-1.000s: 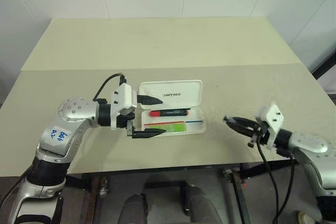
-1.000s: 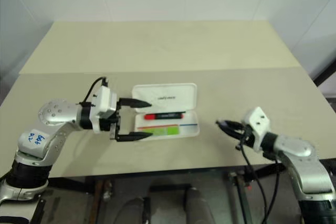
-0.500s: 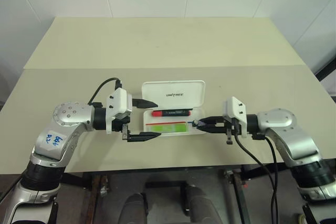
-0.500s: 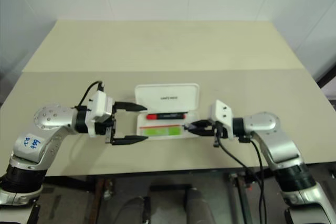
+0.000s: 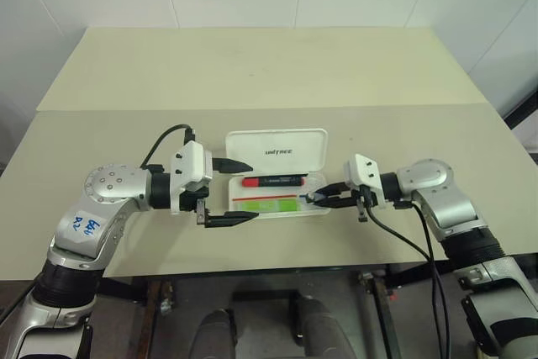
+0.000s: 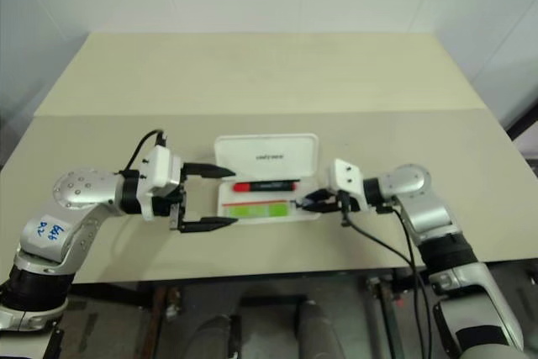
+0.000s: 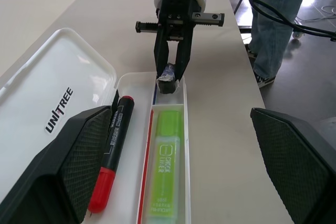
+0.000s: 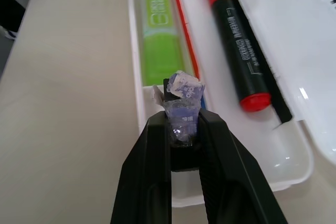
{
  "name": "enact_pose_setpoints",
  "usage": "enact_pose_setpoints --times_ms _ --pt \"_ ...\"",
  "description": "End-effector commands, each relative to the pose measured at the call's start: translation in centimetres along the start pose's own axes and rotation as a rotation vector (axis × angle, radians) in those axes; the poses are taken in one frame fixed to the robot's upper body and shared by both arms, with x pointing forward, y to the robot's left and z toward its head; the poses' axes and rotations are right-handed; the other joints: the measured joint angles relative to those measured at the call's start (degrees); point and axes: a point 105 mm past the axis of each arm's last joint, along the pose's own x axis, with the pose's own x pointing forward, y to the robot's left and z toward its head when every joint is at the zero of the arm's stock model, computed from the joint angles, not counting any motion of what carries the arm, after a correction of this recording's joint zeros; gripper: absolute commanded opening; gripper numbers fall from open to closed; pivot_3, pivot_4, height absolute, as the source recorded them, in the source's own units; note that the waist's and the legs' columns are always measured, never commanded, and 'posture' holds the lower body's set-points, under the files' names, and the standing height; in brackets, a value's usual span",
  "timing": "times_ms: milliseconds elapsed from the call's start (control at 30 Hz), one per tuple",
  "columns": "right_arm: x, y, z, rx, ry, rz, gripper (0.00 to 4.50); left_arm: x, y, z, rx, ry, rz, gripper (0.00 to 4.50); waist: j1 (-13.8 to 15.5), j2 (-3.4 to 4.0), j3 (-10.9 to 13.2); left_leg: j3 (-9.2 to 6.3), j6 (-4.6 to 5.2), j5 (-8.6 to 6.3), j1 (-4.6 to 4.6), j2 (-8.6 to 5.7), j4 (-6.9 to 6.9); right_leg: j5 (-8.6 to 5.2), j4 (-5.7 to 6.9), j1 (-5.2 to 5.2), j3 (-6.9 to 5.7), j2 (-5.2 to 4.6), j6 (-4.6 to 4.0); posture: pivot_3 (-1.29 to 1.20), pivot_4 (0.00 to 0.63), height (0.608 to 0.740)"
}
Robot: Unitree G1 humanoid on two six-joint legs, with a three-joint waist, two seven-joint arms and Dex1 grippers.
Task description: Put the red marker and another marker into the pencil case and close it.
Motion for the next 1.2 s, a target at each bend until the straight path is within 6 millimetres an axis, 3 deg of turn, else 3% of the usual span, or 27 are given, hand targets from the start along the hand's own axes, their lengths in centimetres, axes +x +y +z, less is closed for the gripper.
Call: enact_pose_setpoints --times_ms 33,167,567,667,900,1033,1167,1200 --pt "-0.1 -0.3 0.7 -0.051 -0.010 0.004 1.70 -0.1 -0.2 0.8 0.030 -0.018 0.003 4.50 -0.05 0.00 0.00 0.00 0.00 0.00 0.02 0.00 0.00 0.00 0.01 0.01 0.00 0.00 0.00 0.00 0.150 0.740" --pt "0.1 -0.8 1.2 -0.087 -0.025 -0.023 3.11 -0.1 -0.1 0.9 0.032 -0.021 0.003 4.50 -0.08 0.00 0.00 0.00 0.00 0.00 0.06 0.00 0.00 0.00 0.06 0.00 0.00 0.01 -0.01 0.00 0.150 0.740" --pt "-1.8 -0.5 6.1 -0.112 -0.187 -0.088 3.11 -0.5 0.2 0.9 0.027 -0.023 0.019 4.50 0.06 0.00 0.00 0.00 0.00 0.00 0.04 0.01 0.00 -0.01 0.12 -0.04 0.00 0.00 -0.02 0.00 0.150 0.740" --pt "-3.2 0.2 7.0 -0.088 -0.225 -0.120 2.49 -1.1 0.3 0.6 0.020 -0.015 0.044 4.50 0.16 0.00 0.00 -0.01 -0.01 0.00 0.04 0.01 -0.02 -0.02 0.11 -0.04 -0.01 0.00 -0.04 0.00 0.150 0.740" --pt "-6.1 1.7 6.5 -0.014 -0.207 -0.194 0.03 -2.0 0.4 0.2 0.001 -0.013 0.078 4.50 0.19 0.00 0.00 0.01 -0.08 -0.05 0.00 0.00 0.00 -0.03 -0.06 0.00 -0.02 -0.05 -0.05 0.00 0.150 0.740" --pt "-7.2 2.0 6.0 -0.003 -0.169 -0.239 0.03 -2.3 0.7 0.1 -0.002 -0.013 0.087 4.50 0.00 0.00 0.00 0.02 -0.08 -0.05 0.03 0.02 -0.02 -0.04 -0.09 -0.01 -0.01 -0.01 -0.05 0.00 0.150 0.740" --pt "-7.6 1.4 6.7 0.019 -0.217 -0.288 0.03 -2.4 1.0 0.1 0.001 -0.016 0.093 4.50 -0.12 0.00 0.00 0.03 -0.06 -0.04 0.05 0.03 0.00 -0.04 -0.08 -0.01 0.00 0.01 -0.05 0.00 0.150 0.740" --pt "-7.6 1.3 6.7 0.038 -0.217 -0.287 0.19 -2.4 1.1 0.1 0.003 -0.016 0.093 4.50 -0.09 0.00 0.00 0.03 -0.06 -0.03 0.04 0.03 0.00 -0.04 -0.09 -0.02 0.00 0.00 -0.05 0.00 0.150 0.740"
